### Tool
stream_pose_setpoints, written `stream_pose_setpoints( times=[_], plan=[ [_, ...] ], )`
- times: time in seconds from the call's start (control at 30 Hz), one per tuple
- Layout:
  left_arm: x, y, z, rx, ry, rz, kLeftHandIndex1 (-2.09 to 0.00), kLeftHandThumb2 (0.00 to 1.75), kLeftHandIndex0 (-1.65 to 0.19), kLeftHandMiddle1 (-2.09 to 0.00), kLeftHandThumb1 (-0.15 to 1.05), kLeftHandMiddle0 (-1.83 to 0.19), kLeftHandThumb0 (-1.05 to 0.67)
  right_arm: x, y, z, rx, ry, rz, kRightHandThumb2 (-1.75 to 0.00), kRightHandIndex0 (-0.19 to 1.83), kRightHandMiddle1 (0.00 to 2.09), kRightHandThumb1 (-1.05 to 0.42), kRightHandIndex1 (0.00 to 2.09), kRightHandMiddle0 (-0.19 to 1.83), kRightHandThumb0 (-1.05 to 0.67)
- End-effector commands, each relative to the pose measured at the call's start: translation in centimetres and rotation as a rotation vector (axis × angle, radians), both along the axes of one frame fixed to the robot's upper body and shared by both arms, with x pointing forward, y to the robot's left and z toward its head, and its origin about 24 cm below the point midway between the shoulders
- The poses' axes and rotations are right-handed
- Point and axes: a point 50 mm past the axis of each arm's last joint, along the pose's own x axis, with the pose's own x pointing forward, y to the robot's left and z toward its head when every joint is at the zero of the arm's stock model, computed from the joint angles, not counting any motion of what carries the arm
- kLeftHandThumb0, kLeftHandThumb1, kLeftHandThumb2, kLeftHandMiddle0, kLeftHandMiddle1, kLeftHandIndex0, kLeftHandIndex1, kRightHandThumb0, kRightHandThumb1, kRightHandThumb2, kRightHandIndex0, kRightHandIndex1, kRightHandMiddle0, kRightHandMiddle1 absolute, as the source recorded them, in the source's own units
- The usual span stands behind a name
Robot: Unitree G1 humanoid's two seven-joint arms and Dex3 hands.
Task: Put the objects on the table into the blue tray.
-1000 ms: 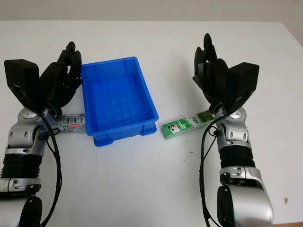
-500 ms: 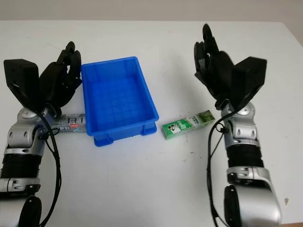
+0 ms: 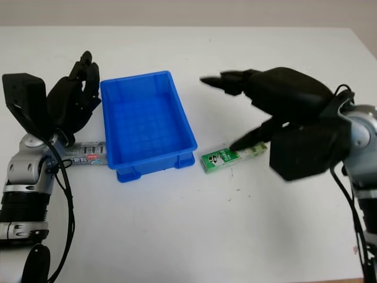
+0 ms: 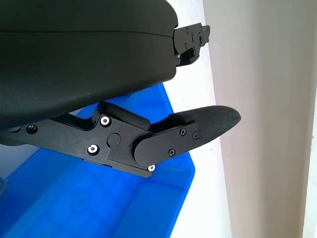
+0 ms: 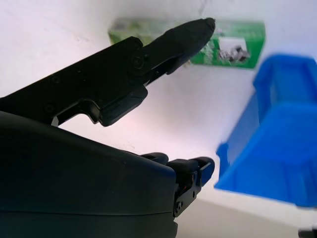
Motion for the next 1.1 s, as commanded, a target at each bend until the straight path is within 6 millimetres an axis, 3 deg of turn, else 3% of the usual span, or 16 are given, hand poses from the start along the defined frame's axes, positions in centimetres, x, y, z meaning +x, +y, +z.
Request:
stream_pose_setpoints(
  times=[0.0,0.37,0.6,0.63,0.67,0.7,0.8,0.83,0.93,0.97,1.03,1.07],
  plan=[
    [-0.1,0.1,0.1,0.002,-0.005,0.002,0.00,0.74,0.19,0.00,1.05,0.19,-0.69,-0.5,0.0,0.0,-0.043,-0.002,-0.001,-0.04,0.34,0.08,-0.74,0.12,0.36,-0.65],
    [-0.3,0.2,0.1,-0.007,-0.005,0.006,0.00,0.73,0.19,0.00,1.05,0.19,-0.68,-1.7,0.5,-1.9,-0.196,0.015,0.037,-0.06,0.41,0.07,-0.78,0.12,0.41,-0.61],
    [-0.4,0.3,0.0,-0.003,-0.002,0.009,0.00,0.72,0.19,0.00,1.05,0.19,-0.68,-1.2,0.7,-5.1,-0.206,-0.036,0.044,-0.07,0.60,0.11,-0.84,0.21,0.53,-0.48],
    [-0.4,0.3,0.0,-0.002,-0.002,0.009,0.00,0.72,0.19,0.00,1.05,0.19,-0.68,-1.0,0.6,-5.6,-0.201,-0.056,0.048,-0.06,0.60,0.11,-0.86,0.29,0.54,-0.46],
    [-0.4,0.2,0.0,-0.001,-0.002,0.008,0.00,0.72,0.19,0.00,1.05,0.19,-0.68,-0.9,0.5,-5.9,-0.186,-0.078,0.056,-0.06,0.52,0.12,-0.88,0.53,0.56,-0.45],
    [-0.4,0.2,0.0,-0.001,-0.002,0.008,0.00,0.72,0.19,0.00,1.05,0.19,-0.68,-0.7,0.5,-6.2,-0.175,-0.093,0.062,-0.06,0.38,0.15,-0.90,0.95,0.59,-0.44],
    [-0.4,0.2,0.0,-0.006,-0.001,0.007,0.00,0.72,0.19,0.00,1.05,0.19,-0.68,-0.3,0.3,-6.7,-0.162,-0.133,0.071,-0.06,0.22,0.24,-0.94,1.54,0.62,-0.44],
    [-0.4,0.2,0.0,-0.004,0.000,0.007,0.00,0.72,0.19,0.00,1.05,0.19,-0.67,0.0,0.3,-6.7,-0.155,-0.141,0.074,-0.06,0.21,0.45,-0.98,1.72,0.55,-0.46],
    [-0.5,0.2,-0.1,0.002,0.001,0.005,0.00,0.72,0.19,0.00,1.05,0.19,-0.67,0.4,0.2,-6.8,-0.137,-0.182,0.088,-0.09,0.33,1.23,-1.04,1.92,0.31,-0.52],
    [-0.5,0.2,-0.1,0.004,0.002,0.006,0.00,0.72,0.19,0.00,1.05,0.19,-0.67,0.6,0.2,-6.8,-0.129,-0.215,0.098,-0.11,0.38,1.31,-1.04,1.95,0.32,-0.53],
    [-0.5,0.2,-0.2,0.010,0.007,0.009,0.00,0.72,0.19,0.00,1.05,0.19,-0.67,0.9,0.1,-6.6,-0.139,-0.264,0.103,-0.24,0.66,1.90,-1.05,2.06,0.38,-0.54],
    [-0.5,0.2,-0.2,0.013,0.009,0.010,0.00,0.72,0.19,0.00,1.05,0.19,-0.67,1.0,0.1,-6.5,-0.150,-0.280,0.102,-0.27,0.74,1.99,-1.05,2.08,0.44,-0.55]
  ],
)
